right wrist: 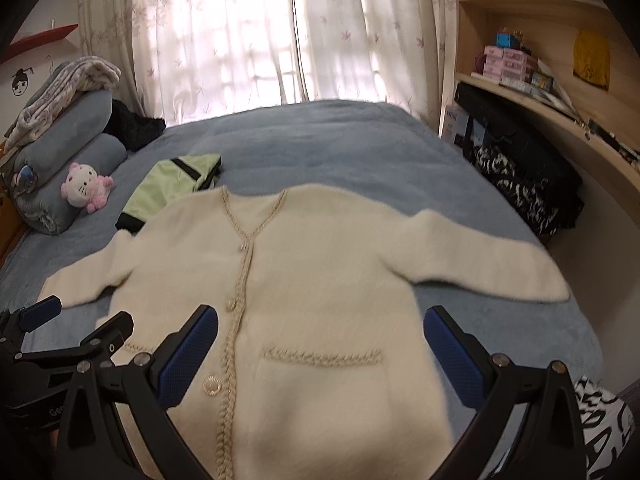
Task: Fold large clothes
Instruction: 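Grasp the cardigan sleeve cuff with the right gripper and lift it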
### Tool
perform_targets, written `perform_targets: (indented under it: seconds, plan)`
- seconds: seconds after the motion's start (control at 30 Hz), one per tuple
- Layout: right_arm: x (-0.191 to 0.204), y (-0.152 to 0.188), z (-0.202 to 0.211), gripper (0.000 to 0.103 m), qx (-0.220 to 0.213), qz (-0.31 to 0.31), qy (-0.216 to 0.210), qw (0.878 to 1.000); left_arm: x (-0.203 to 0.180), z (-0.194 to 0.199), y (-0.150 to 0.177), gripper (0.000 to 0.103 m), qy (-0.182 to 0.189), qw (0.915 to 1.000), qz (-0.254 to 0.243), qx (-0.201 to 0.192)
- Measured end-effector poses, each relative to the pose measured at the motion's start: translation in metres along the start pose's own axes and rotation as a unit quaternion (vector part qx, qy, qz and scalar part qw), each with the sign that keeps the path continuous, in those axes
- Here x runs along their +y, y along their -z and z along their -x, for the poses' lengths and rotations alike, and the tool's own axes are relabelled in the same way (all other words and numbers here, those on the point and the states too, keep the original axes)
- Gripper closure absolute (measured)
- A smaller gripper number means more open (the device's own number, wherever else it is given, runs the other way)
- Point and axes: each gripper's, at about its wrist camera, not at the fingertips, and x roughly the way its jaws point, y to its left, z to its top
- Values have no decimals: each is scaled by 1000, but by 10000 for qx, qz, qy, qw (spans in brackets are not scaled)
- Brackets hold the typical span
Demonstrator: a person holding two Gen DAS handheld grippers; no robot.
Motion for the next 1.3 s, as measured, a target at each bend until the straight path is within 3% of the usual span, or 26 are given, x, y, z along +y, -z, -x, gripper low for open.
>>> perform_targets:
  seconds: [0.27,0.43,0.5,0.57,0.67,0.83,0.97,1.17,1.3]
  plan:
    - [-19,-31,22,0,-754,-41,-84,9971,-20,16,-31,1,-63,9976,-390,-560]
    - [-53,-46,38,0,-1598,-572,36,9855,-31,20,-56,1,207,9951,-433,-864]
    - [-70,-54,37,0,-1629,-698,36,9842,-35,18,-66,1,324,9935,-438,-999]
    - [-86,-61,31,0,-1530,-687,2,9858,-43,14,-78,1,412,9912,-455,-1174]
    - [-117,-72,16,0,-1320,-781,280,9878,-57,3,-91,1,480,9894,-465,-1289]
    - [-174,-72,-20,0,-964,-986,477,9893,-89,-34,-108,1,814,9885,-472,-1185]
    - [-219,-62,-67,0,-340,-1319,758,9878,-117,-72,-111,1,790,9897,-534,-1072]
    - [-292,-29,-136,15,611,-2284,852,9679,-160,-137,-114,2,828,9925,-551,-705]
    - [-341,3,-168,20,1128,-3216,739,9372,-189,-176,-110,2,712,9938,-627,-588]
